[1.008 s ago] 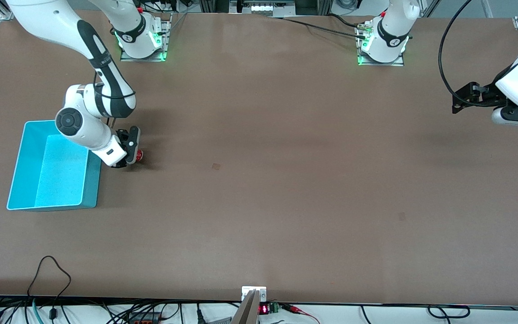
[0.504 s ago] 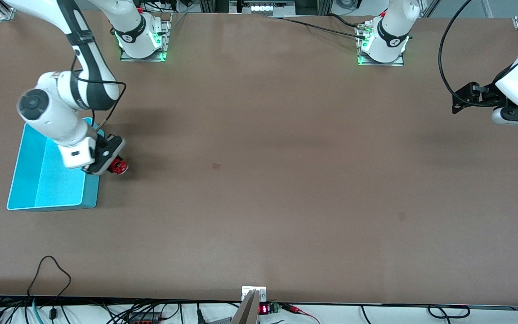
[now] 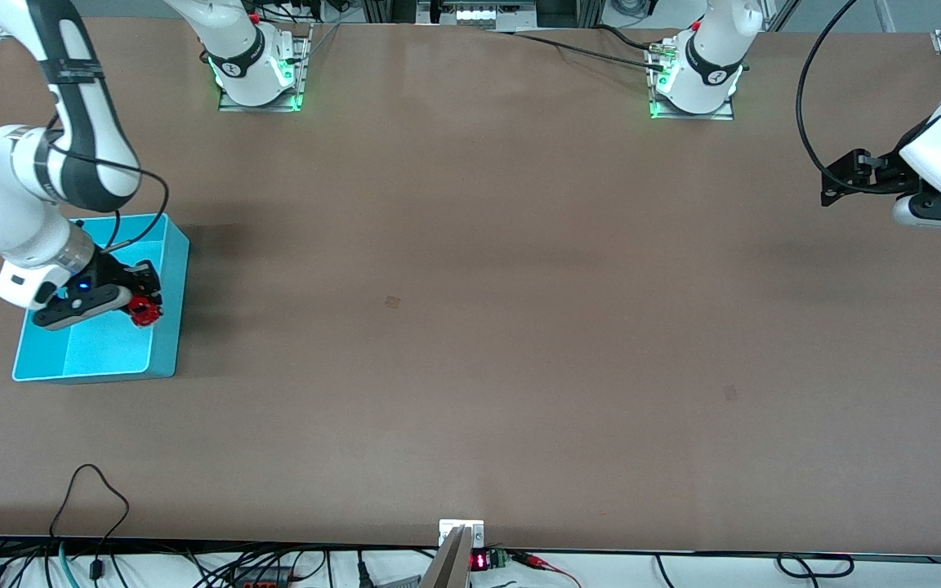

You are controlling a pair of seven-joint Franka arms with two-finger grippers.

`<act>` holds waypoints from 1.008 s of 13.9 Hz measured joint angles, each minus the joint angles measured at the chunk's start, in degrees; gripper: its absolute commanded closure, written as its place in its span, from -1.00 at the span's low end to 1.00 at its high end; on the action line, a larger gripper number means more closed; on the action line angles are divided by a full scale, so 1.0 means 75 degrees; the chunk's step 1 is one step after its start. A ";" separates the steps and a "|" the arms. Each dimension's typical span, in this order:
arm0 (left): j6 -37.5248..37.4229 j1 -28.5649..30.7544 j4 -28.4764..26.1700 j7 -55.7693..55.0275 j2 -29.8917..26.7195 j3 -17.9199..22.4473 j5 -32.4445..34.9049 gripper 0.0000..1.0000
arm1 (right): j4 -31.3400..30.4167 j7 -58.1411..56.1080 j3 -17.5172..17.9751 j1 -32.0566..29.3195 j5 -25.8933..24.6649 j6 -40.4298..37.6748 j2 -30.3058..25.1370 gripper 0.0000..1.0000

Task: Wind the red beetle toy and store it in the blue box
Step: 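Lift the car with the right gripper and carry it over the box, then lower the car into the cyan box and open the right gripper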

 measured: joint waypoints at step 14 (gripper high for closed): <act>0.0000 -0.0020 0.0001 0.0000 0.0010 -0.0057 -0.0049 -1.00 | 0.0016 0.0634 -0.0023 -0.1668 0.0013 0.1162 0.1585 0.90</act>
